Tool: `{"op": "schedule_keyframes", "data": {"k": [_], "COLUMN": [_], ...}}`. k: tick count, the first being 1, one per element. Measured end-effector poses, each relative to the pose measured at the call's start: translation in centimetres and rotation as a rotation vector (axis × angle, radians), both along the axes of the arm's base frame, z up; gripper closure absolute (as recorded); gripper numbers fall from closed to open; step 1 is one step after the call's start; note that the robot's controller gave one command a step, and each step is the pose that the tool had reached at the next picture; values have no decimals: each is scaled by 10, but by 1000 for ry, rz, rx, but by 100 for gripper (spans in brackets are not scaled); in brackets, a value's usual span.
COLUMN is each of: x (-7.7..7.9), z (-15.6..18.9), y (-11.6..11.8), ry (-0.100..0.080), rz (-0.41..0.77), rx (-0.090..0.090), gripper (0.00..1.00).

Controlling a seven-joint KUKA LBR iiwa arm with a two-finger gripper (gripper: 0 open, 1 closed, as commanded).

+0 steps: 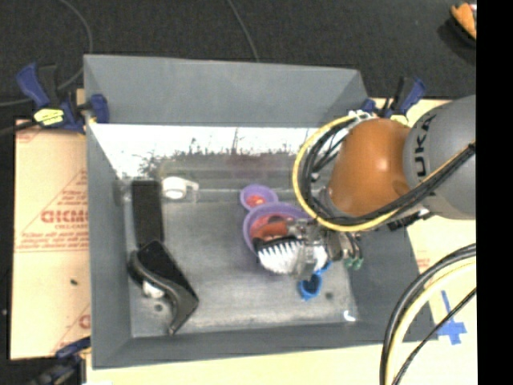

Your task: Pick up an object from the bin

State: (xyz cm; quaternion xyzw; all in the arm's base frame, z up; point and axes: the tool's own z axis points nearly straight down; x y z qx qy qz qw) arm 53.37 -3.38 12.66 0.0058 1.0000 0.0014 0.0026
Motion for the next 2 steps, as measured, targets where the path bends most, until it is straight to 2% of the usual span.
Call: {"op": "schedule_keyframes", "data": {"k": [2], "x": [1], "z": [37], "y": [0], "ry": [-2], "rz": [-1], "rx": [-1], "gripper": [100]}}
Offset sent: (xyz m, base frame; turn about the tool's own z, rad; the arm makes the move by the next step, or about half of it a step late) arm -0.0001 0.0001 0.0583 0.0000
